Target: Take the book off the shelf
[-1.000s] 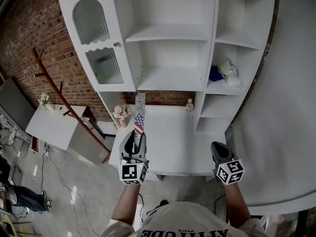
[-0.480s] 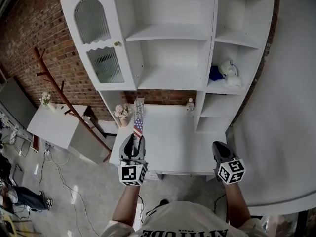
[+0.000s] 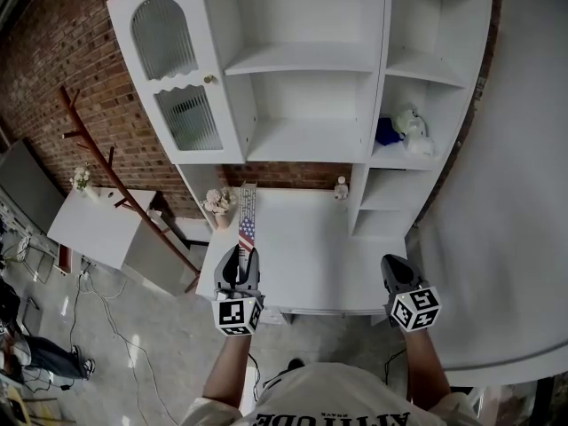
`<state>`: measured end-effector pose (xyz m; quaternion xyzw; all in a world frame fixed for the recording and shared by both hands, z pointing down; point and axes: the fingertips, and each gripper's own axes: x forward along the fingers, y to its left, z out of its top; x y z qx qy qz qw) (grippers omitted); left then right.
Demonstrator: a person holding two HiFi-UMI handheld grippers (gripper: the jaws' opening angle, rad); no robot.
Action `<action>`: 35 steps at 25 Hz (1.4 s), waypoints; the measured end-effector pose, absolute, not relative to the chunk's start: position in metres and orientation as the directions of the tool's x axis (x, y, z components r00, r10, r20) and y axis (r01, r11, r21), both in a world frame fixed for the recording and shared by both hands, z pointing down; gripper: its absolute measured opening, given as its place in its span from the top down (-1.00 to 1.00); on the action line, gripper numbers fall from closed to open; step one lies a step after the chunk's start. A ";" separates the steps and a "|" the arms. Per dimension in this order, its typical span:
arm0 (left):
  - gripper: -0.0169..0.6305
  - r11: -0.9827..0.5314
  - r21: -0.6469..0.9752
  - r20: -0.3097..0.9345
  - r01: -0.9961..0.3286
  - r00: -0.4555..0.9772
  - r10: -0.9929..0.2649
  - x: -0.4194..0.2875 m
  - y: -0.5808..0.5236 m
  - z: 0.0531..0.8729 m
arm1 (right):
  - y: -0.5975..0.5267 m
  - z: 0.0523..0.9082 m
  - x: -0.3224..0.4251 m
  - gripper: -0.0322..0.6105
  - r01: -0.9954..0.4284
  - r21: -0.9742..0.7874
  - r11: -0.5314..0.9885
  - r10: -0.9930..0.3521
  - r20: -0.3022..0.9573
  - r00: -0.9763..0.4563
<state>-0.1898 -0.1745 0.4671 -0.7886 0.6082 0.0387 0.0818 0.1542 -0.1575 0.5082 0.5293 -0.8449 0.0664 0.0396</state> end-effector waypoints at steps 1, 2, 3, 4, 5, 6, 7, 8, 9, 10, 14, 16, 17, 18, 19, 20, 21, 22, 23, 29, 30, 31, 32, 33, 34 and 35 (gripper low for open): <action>0.46 -0.247 -0.083 -0.161 -0.965 0.257 -0.953 -0.189 -0.174 0.467 | -0.158 0.508 0.155 0.79 -0.900 -0.070 0.430 -0.890 0.136 -0.435; 0.46 -0.247 -0.085 -0.162 -0.965 0.258 -0.953 -0.189 -0.175 0.467 | -0.158 0.507 0.156 0.79 -0.901 -0.070 0.429 -0.891 0.134 -0.434; 0.46 -0.248 -0.086 -0.163 -0.965 0.259 -0.952 -0.188 -0.175 0.466 | -0.158 0.507 0.157 0.79 -0.901 -0.070 0.427 -0.892 0.131 -0.433; 0.46 -0.248 -0.086 -0.164 -0.965 0.259 -0.952 -0.188 -0.176 0.466 | -0.159 0.506 0.158 0.79 -0.902 -0.070 0.426 -0.893 0.128 -0.432; 0.46 -0.249 -0.086 -0.165 -0.965 0.260 -0.951 -0.188 -0.177 0.465 | -0.159 0.504 0.159 0.79 -0.903 -0.070 0.424 -0.894 0.123 -0.430; 0.46 -0.249 -0.085 -0.166 -0.965 0.260 -0.951 -0.188 -0.178 0.465 | -0.160 0.503 0.159 0.79 -0.904 -0.070 0.422 -0.896 0.119 -0.428; 0.46 -0.249 -0.085 -0.166 -0.965 0.260 -0.951 -0.188 -0.178 0.465 | -0.160 0.502 0.160 0.79 -0.904 -0.070 0.421 -0.897 0.113 -0.426; 0.46 -0.249 -0.084 -0.166 -0.965 0.260 -0.951 -0.189 -0.179 0.465 | -0.160 0.500 0.161 0.79 -0.906 -0.068 0.418 -0.899 0.108 -0.424; 0.46 -0.249 -0.083 -0.165 -0.965 0.259 -0.952 -0.189 -0.180 0.465 | -0.160 0.498 0.162 0.79 -0.908 -0.065 0.415 -0.902 0.102 -0.420; 0.46 -0.248 -0.082 -0.164 -0.965 0.259 -0.952 -0.190 -0.180 0.465 | -0.160 0.496 0.163 0.80 -0.910 -0.062 0.410 -0.905 0.098 -0.414; 0.46 -0.249 -0.080 -0.160 -0.965 0.259 -0.953 -0.191 -0.181 0.466 | -0.162 0.493 0.169 0.80 -0.920 -0.074 0.385 -0.917 0.082 -0.390; 0.46 -0.250 -0.082 -0.159 -0.965 0.260 -0.952 -0.192 -0.182 0.466 | -0.163 0.492 0.169 0.80 -0.920 -0.087 0.382 -0.918 0.078 -0.389; 0.46 -0.250 -0.083 -0.158 -0.965 0.260 -0.952 -0.193 -0.182 0.465 | -0.164 0.493 0.169 0.80 -0.919 -0.092 0.384 -0.917 0.078 -0.391; 0.46 -0.250 -0.084 -0.159 -0.965 0.260 -0.952 -0.193 -0.183 0.465 | -0.164 0.493 0.168 0.80 -0.918 -0.094 0.386 -0.916 0.079 -0.393; 0.46 -0.250 -0.084 -0.159 -0.965 0.260 -0.952 -0.193 -0.183 0.465 | -0.164 0.493 0.167 0.80 -0.917 -0.093 0.389 -0.915 0.080 -0.396; 0.46 -0.249 -0.085 -0.160 -0.965 0.260 -0.952 -0.192 -0.183 0.465 | -0.164 0.493 0.166 0.80 -0.916 -0.091 0.391 -0.914 0.081 -0.398; 0.46 -0.249 -0.086 -0.160 -0.965 0.260 -0.952 -0.192 -0.183 0.464 | -0.165 0.493 0.165 0.80 -0.915 -0.088 0.394 -0.913 0.080 -0.401; 0.46 -0.249 -0.087 -0.161 -0.965 0.260 -0.952 -0.192 -0.184 0.464 | -0.166 0.493 0.164 0.80 -0.914 -0.086 0.396 -0.912 0.080 -0.403; 0.46 -0.249 -0.087 -0.162 -0.965 0.260 -0.952 -0.193 -0.184 0.464 | -0.166 0.493 0.163 0.80 -0.914 -0.086 0.397 -0.912 0.079 -0.404; 0.46 -0.248 -0.090 -0.158 -0.965 0.259 -0.953 -0.196 -0.184 0.464 | -0.167 0.494 0.161 0.80 -0.915 -0.089 0.393 -0.913 0.082 -0.400; 0.46 -0.248 -0.089 -0.158 -0.965 0.259 -0.953 -0.196 -0.184 0.464 | -0.167 0.494 0.161 0.80 -0.915 -0.090 0.393 -0.913 0.082 -0.400; 0.46 -0.248 -0.088 -0.158 -0.965 0.259 -0.953 -0.197 -0.184 0.464 | -0.167 0.494 0.160 0.80 -0.915 -0.090 0.393 -0.913 0.083 -0.400; 0.46 -0.248 -0.088 -0.159 -0.965 0.259 -0.953 -0.197 -0.184 0.464 | -0.168 0.495 0.160 0.80 -0.915 -0.090 0.393 -0.913 0.083 -0.400; 0.46 -0.248 -0.087 -0.160 -0.965 0.259 -0.953 -0.197 -0.185 0.464 | -0.168 0.495 0.160 0.80 -0.915 -0.089 0.393 -0.913 0.083 -0.400; 0.46 -0.247 -0.086 -0.161 -0.965 0.259 -0.952 -0.197 -0.185 0.464 | -0.169 0.495 0.159 0.80 -0.915 -0.089 0.394 -0.913 0.082 -0.401; 0.46 -0.248 -0.086 -0.161 -0.965 0.259 -0.952 -0.198 -0.186 0.465 | -0.170 0.495 0.159 0.80 -0.915 -0.089 0.394 -0.913 0.081 -0.401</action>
